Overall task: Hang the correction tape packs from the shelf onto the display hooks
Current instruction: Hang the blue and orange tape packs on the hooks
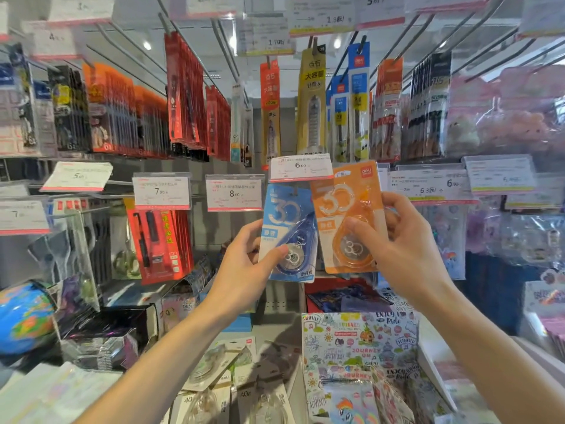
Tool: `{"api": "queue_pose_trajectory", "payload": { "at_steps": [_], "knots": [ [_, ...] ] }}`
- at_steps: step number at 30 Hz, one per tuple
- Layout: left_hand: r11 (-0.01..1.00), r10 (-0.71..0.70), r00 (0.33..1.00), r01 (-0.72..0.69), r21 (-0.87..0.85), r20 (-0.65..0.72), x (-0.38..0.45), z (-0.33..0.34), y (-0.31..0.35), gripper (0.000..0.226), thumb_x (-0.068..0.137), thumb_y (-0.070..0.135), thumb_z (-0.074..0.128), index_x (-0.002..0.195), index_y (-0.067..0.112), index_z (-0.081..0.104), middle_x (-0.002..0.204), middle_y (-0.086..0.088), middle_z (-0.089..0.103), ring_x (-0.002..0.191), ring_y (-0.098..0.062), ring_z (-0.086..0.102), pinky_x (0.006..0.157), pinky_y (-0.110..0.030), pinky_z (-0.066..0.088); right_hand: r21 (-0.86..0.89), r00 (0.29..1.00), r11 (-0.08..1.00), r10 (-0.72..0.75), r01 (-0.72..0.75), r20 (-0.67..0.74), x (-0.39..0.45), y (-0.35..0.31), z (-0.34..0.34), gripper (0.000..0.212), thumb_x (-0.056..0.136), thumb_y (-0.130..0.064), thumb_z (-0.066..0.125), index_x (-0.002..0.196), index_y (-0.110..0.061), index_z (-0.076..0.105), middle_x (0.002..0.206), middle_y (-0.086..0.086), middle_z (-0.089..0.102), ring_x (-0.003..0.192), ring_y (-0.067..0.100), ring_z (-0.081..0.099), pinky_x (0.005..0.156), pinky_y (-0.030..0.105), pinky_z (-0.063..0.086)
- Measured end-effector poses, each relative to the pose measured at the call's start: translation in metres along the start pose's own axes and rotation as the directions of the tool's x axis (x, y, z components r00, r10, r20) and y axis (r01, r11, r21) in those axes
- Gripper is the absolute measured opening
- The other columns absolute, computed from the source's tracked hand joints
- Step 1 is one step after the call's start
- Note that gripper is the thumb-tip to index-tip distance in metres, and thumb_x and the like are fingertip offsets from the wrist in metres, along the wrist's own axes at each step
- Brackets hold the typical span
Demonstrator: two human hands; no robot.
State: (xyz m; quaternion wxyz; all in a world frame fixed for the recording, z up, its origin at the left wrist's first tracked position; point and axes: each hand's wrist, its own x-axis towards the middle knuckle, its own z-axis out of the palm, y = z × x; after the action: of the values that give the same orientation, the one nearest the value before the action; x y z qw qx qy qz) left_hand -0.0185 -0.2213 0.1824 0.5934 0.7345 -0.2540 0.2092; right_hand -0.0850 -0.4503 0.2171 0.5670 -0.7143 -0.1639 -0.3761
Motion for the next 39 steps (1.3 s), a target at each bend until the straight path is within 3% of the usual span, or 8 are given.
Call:
{"api": "queue_pose_trajectory", "payload": {
  "at_steps": [11,15,17,25,29,31,35,39],
  "knots": [
    [0.997,-0.075,0.997,0.075,-0.018,-0.006,0.026,0.019,-0.033,0.051,0.095,0.036,0.071,0.141,0.025,0.051,0.124,0.010,0.073,0.109,0.005,0.068,0.078,-0.009,0.053,0.063,0.985,0.992,0.095,-0.105,0.146,-0.027,0.031,-0.004,0.037,0.084,-0.036,0.078,0.117,-0.035,0.062,0.101,-0.006,0.083,0.088,0.015,0.081,0.071,0.029,0.065],
    [0.996,-0.083,0.996,0.082,-0.027,-0.041,0.050,0.031,-0.050,0.041,0.096,0.027,0.071,0.134,0.027,0.054,0.097,0.026,0.078,0.091,0.010,0.071,0.071,-0.008,0.053,0.037,0.976,0.987,0.146,-0.154,0.158,-0.032,0.046,-0.007,0.042,0.080,-0.041,0.076,0.118,-0.032,0.061,0.101,-0.004,0.083,0.090,0.017,0.081,0.077,0.036,0.067],
    [0.992,-0.116,0.991,0.112,-0.056,-0.064,0.060,0.036,-0.056,0.048,0.096,0.030,0.071,0.139,0.023,0.053,0.109,0.017,0.077,0.098,0.004,0.072,0.082,-0.017,0.058,0.041,0.971,0.982,0.175,-0.184,0.163,-0.032,0.052,-0.006,0.044,0.080,-0.041,0.077,0.119,-0.031,0.060,0.102,-0.002,0.083,0.090,0.018,0.081,0.077,0.039,0.067],
    [0.990,-0.138,0.989,0.138,-0.018,-0.058,0.077,0.043,-0.067,0.053,0.096,0.038,0.069,0.143,0.023,0.051,0.121,0.012,0.070,0.091,0.018,0.063,0.067,-0.004,0.047,0.041,0.959,0.968,0.239,-0.248,0.155,-0.027,0.069,0.000,0.031,0.091,-0.028,0.078,0.117,-0.036,0.062,0.102,-0.007,0.083,0.087,0.016,0.081,0.067,0.024,0.064],
    [0.992,-0.115,0.993,0.116,0.053,-0.017,0.065,0.031,-0.061,0.055,0.097,0.042,0.066,0.147,0.025,0.049,0.116,0.015,0.074,0.101,0.008,0.068,0.087,-0.018,0.056,0.074,0.960,0.967,0.230,-0.244,0.162,-0.027,0.067,0.003,0.031,0.090,-0.032,0.079,0.116,-0.038,0.062,0.102,-0.007,0.083,0.087,0.015,0.082,0.065,0.021,0.063],
    [0.988,-0.102,0.995,0.098,0.118,0.024,0.052,0.021,-0.057,0.048,0.099,0.040,0.065,0.143,0.035,0.046,0.107,0.022,0.074,0.095,0.008,0.068,0.081,-0.018,0.055,0.097,0.962,0.966,0.223,-0.239,0.155,-0.026,0.066,0.004,0.032,0.090,-0.029,0.079,0.116,-0.036,0.062,0.100,-0.005,0.083,0.085,0.017,0.082,0.064,0.023,0.063],
    [0.958,-0.038,0.999,0.042,0.284,-0.019,0.024,-0.005,-0.042,0.047,0.097,0.035,0.067,0.142,0.029,0.053,0.125,0.008,0.065,0.105,0.002,0.063,0.082,-0.016,0.050,0.110,0.962,0.965,0.219,-0.238,0.164,-0.027,0.062,0.008,0.032,0.090,-0.029,0.078,0.116,-0.036,0.062,0.100,-0.004,0.083,0.085,0.019,0.082,0.065,0.031,0.066],
    [0.910,0.139,0.986,-0.088,0.406,-0.096,0.002,-0.028,-0.011,0.020,0.096,0.026,0.069,0.115,0.029,0.063,0.105,0.013,0.070,0.090,0.000,0.065,0.079,-0.025,0.055,0.125,0.965,0.967,0.201,-0.223,0.168,-0.030,0.059,0.012,0.031,0.091,-0.029,0.077,0.117,-0.036,0.062,0.100,-0.005,0.083,0.086,0.019,0.082,0.070,0.036,0.067]
  ]
}}
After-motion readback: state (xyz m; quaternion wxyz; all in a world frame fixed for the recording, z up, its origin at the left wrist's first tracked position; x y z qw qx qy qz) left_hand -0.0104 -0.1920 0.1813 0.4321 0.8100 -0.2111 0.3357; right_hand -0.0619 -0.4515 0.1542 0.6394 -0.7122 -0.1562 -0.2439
